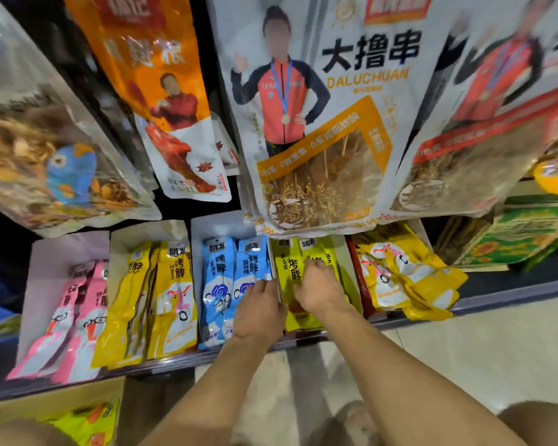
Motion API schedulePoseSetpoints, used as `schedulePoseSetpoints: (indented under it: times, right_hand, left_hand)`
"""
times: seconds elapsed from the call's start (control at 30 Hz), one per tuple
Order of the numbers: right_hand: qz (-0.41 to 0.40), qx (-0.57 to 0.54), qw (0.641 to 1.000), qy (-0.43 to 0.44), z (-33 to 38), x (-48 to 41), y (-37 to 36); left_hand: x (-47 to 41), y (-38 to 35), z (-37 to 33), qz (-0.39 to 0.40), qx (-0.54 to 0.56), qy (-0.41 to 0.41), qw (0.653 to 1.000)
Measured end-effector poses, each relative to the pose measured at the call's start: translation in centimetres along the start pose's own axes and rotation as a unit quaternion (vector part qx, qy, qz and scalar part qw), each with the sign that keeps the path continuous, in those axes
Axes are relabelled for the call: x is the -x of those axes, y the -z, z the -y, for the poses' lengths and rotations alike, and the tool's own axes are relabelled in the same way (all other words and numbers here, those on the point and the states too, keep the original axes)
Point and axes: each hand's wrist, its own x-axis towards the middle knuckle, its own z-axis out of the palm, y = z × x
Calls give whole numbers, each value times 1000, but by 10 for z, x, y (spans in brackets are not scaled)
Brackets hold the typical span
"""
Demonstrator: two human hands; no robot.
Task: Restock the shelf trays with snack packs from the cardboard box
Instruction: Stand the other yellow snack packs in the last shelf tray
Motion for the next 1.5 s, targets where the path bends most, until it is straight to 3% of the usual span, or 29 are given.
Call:
schedulePoseSetpoints:
  times: [0.33, 0.6, 0.93, 1.23, 1.5]
  right_hand:
    - [-26, 198, 969, 147, 42, 125, 48]
    - [-36, 197, 959, 200, 73, 186, 30]
    - [-27, 209, 936, 282, 147, 198, 18]
    - [24, 230, 890, 392, 261, 229, -65]
    - [71, 269, 846, 454, 321, 245, -156]
  left_hand:
    - [87, 60, 23, -56, -88, 18, 994]
    - [164, 85, 66, -69, -154, 70, 983]
    - [219, 118, 141, -116, -161, 157, 968]
    - [302, 107, 266, -120, -116, 297, 940]
    - [324, 89, 342, -101, -17, 383, 918]
